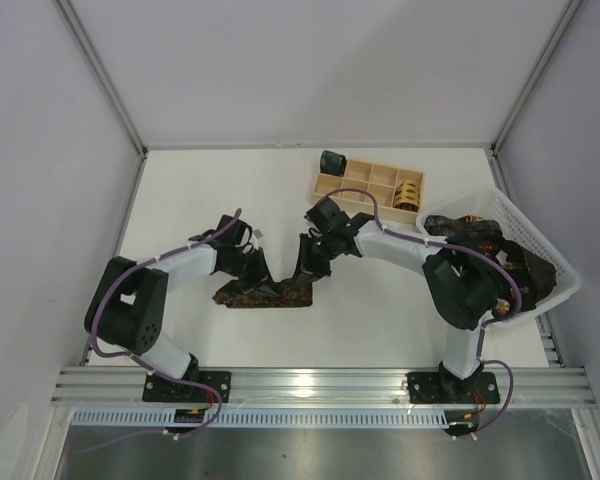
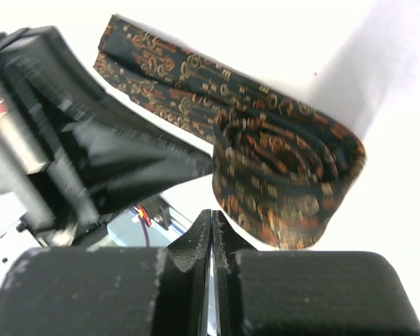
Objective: Roll the ties
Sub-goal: Roll the tie
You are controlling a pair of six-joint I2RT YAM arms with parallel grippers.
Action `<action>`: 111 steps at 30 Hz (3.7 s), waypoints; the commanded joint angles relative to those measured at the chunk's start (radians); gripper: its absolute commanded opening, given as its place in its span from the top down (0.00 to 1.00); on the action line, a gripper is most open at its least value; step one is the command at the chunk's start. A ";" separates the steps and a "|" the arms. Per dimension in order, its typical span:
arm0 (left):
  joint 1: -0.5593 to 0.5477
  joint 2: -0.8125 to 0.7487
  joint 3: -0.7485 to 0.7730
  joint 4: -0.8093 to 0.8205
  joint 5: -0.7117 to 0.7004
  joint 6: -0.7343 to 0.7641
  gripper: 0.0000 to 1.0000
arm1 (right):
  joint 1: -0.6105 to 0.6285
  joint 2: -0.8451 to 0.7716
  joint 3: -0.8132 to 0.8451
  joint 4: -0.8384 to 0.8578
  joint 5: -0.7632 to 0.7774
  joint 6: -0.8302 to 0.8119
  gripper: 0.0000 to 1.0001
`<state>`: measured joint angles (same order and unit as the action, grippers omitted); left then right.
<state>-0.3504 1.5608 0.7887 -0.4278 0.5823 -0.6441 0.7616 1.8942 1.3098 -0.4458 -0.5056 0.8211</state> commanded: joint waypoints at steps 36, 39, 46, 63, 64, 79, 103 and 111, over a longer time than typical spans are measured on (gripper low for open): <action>-0.052 0.113 0.170 -0.020 0.019 0.026 0.92 | -0.212 -0.057 -0.201 0.173 -0.280 -0.251 0.33; -0.048 0.120 0.167 -0.028 0.005 0.040 0.92 | -0.194 -0.021 -0.207 0.231 -0.304 -0.221 0.33; -0.021 0.107 0.149 -0.042 -0.002 0.061 0.92 | -0.166 0.046 -0.198 0.260 -0.306 -0.223 0.32; -0.012 0.113 0.115 -0.039 -0.019 0.090 0.92 | -0.127 0.065 -0.170 0.361 -0.378 -0.114 0.55; -0.012 0.116 0.113 -0.037 -0.018 0.089 0.92 | -0.127 0.063 -0.169 0.358 -0.378 -0.108 0.58; -0.150 0.136 0.113 0.047 0.025 -0.009 0.91 | -0.130 0.009 -0.046 -0.089 -0.265 -0.187 0.83; -0.170 -0.005 0.000 0.060 -0.009 -0.016 0.88 | 0.114 0.129 0.322 -0.639 0.260 -0.208 0.85; -0.141 -0.082 -0.078 0.044 -0.041 -0.009 0.92 | 0.156 0.193 0.433 -0.685 0.322 -0.169 0.84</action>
<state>-0.5011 1.5192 0.7284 -0.3676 0.5697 -0.6800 0.9039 2.0670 1.6779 -1.1046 -0.2440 0.6147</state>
